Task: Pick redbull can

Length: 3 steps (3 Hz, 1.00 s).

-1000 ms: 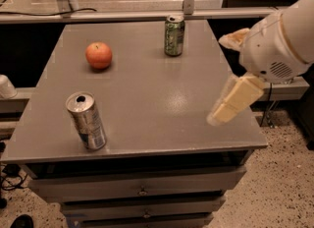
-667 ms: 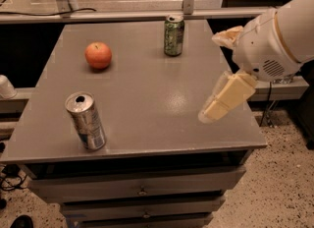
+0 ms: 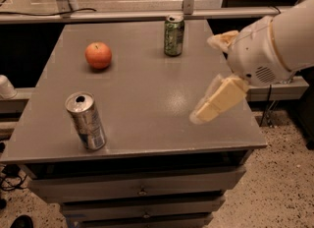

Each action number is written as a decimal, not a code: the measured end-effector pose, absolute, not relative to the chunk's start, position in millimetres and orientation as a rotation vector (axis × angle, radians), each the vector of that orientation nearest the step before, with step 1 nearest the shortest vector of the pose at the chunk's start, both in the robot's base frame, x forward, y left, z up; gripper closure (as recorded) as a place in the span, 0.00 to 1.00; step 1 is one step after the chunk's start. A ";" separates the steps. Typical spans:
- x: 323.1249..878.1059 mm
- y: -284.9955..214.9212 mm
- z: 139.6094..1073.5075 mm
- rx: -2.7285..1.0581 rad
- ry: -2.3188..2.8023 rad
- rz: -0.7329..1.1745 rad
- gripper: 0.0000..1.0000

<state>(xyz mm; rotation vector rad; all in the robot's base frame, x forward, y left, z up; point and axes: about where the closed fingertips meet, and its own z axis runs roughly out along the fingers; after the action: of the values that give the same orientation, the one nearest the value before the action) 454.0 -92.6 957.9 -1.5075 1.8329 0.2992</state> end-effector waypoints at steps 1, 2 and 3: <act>465.5 -45.4 935.3 -1.440 1.714 0.451 0.00; 474.6 0.3 920.9 -1.398 1.596 0.597 0.00; 477.8 41.3 909.2 -1.379 1.490 0.730 0.00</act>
Offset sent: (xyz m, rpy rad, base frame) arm 0.0349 0.1507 -0.0582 0.5285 -0.0153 0.2245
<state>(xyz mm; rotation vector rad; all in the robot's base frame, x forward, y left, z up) 477.8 41.3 909.2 -1.3789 1.4904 0.7300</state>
